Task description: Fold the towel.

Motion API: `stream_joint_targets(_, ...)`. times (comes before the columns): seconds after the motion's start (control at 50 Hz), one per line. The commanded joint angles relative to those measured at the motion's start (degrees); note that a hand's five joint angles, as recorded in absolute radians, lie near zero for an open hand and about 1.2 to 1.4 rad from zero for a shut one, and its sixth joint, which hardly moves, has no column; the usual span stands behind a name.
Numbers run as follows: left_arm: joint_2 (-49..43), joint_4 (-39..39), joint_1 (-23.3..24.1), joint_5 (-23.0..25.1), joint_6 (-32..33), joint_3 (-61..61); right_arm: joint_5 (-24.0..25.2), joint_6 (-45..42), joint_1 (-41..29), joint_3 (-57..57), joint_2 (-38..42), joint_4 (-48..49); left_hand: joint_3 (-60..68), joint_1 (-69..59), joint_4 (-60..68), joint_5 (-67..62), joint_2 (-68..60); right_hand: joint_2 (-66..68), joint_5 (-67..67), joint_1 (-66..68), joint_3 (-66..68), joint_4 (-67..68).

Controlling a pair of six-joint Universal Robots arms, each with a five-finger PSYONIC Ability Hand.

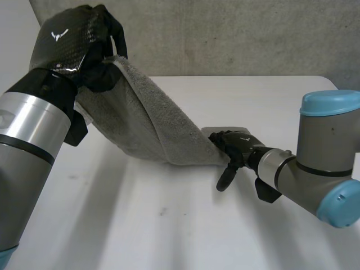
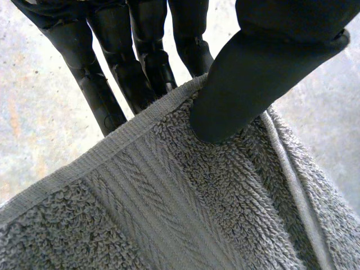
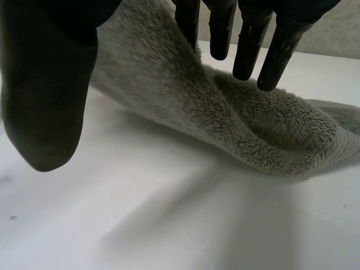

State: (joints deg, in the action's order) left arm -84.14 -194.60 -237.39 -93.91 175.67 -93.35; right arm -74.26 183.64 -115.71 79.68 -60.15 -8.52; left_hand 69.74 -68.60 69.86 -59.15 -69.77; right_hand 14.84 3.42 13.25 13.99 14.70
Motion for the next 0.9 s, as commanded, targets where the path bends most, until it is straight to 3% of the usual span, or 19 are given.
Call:
stream_joint_targets(0.02,1.7,1.16,1.58,-0.04,-0.15,1.68,-0.88,-0.04,-1.36,-5.4,5.56,2.0,10.26,-11.4,10.14,-10.85,-10.23,1.55,2.97,3.14,2.39,1.69)
stream_joint_targets(0.08,1.96,1.16,1.58,-0.04,-0.15,1.86,-1.67,0.31,-1.8,-6.64,6.88,4.81,10.26,-11.4,10.14,-10.85,-10.23,21.05,22.47,22.64,21.89,21.19)
stream_joint_targets(0.1,1.96,1.16,1.58,-0.04,-0.15,1.86,-1.68,0.31,-1.8,-6.64,6.89,4.83,10.26,-11.4,10.14,-10.85,-10.23,21.15,22.57,22.74,21.99,21.29)
stream_joint_targets(0.14,1.79,1.24,1.41,-0.13,-0.15,1.68,-2.99,0.4,-2.15,-6.38,6.97,7.45,10.26,-11.4,10.14,-10.85,-10.23,46.74,48.15,48.33,47.58,46.87)
stream_joint_targets(0.16,1.79,1.24,1.41,-0.13,-0.15,1.68,-2.99,0.4,-2.15,-6.38,6.97,7.46,10.26,-11.4,10.14,-10.85,-10.23,46.89,48.3,48.48,47.73,47.02)
stream_joint_targets(0.18,1.7,1.24,1.06,-0.22,-0.15,1.42,-3.6,0.4,-2.15,-6.12,6.89,8.33,10.26,-11.4,10.14,-10.85,-10.23,63.87,65.29,65.46,64.72,64.01)
stream_joint_targets(0.32,1.09,1.24,-0.7,-0.22,-0.06,-0.08,-6.07,-1.71,-1.18,-6.11,2.32,9.48,10.26,-11.4,10.14,-10.85,-10.23,65.16,66.58,66.75,66.01,65.3)
stream_joint_targets(0.42,1.09,1.24,-4.31,0.04,0.03,-1.57,-5.28,-10.32,0.92,-6.02,-4.36,8.08,10.26,-11.4,10.14,-10.85,-10.23,65.16,66.58,66.75,66.01,65.3)
stream_joint_targets(0.46,1.17,1.33,-6.14,0.13,-0.24,-2.01,-5.28,-17.93,1.8,-6.81,-9.26,5.37,10.26,-11.4,10.14,-10.85,-10.23,65.16,66.58,66.75,66.01,65.3)
stream_joint_targets(0.56,1.79,1.33,-6.68,0.13,-0.24,-2.45,-5.1,-24.81,1.54,-10.58,-13.58,-1.91,10.26,-11.4,10.14,-10.85,-10.23,65.16,66.58,66.75,66.01,65.3)
stream_joint_targets(0.68,3.19,1.42,-6.59,0.13,-0.33,-2.97,-3.79,-25.0,2.07,-19.98,-14.38,-15.01,10.26,-11.4,10.14,-10.85,-10.23,65.16,66.58,66.75,66.01,65.3)
stream_joint_targets(0.8,3.46,1.42,-6.68,0.22,-0.33,-3.77,-1.24,-25.44,1.89,-24.66,-13.68,-22.07,10.26,-11.4,10.14,-10.85,-10.23,65.16,66.58,66.75,66.01,65.3)
stream_joint_targets(0.9,2.85,0.9,-6.77,0.57,-0.15,-6.57,-0.36,-27.45,1.8,-28.77,-6.5,-26.72,10.26,-11.4,10.14,-10.85,-10.23,65.16,66.58,66.75,66.01,65.3)
